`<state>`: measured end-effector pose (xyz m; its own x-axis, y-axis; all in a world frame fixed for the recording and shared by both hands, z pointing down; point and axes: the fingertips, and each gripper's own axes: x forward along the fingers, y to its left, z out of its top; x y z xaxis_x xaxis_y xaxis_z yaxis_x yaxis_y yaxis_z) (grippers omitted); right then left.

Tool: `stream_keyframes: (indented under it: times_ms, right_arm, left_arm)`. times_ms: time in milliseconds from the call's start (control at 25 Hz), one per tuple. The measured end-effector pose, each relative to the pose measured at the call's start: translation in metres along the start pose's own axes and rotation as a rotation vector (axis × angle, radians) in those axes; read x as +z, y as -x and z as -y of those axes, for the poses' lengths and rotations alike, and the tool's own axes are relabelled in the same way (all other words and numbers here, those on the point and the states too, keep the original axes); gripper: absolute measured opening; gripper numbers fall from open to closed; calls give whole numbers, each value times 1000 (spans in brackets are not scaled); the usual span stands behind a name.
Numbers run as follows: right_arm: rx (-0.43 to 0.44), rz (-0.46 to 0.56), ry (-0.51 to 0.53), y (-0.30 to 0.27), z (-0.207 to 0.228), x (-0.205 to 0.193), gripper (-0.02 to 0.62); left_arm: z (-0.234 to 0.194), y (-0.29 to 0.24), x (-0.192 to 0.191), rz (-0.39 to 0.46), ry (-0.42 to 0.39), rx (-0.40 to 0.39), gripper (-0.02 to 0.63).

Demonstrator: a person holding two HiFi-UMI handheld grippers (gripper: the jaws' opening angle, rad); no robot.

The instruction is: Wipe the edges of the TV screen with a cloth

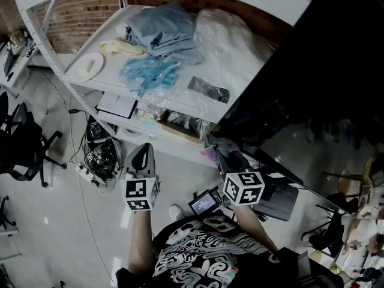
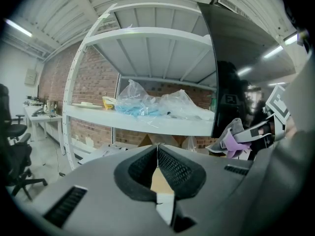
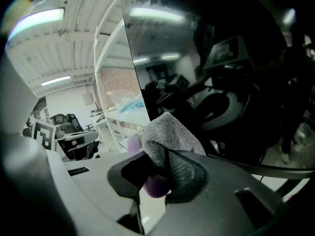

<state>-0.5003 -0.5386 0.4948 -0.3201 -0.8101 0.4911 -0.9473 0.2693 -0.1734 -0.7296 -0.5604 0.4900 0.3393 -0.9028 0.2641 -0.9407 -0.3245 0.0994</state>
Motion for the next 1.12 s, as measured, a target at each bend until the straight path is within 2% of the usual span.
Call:
stream_keyframes:
  times_ms: [600, 840, 1000, 1120]
  right_arm:
    - [18, -10, 22, -19, -18, 3, 95]
    - [53, -2, 43, -32, -30, 6, 94]
    - [81, 4, 79, -43, -44, 8, 95]
    - [104, 20, 146, -40, -63, 10, 94]
  left_arm:
    - [-27, 14, -3, 7, 27, 37, 21]
    - [-34, 23, -2, 8, 20, 61, 21]
    - [-34, 27, -1, 8, 14, 64, 21]
    - [-30, 29, 1, 9, 12, 56, 21]
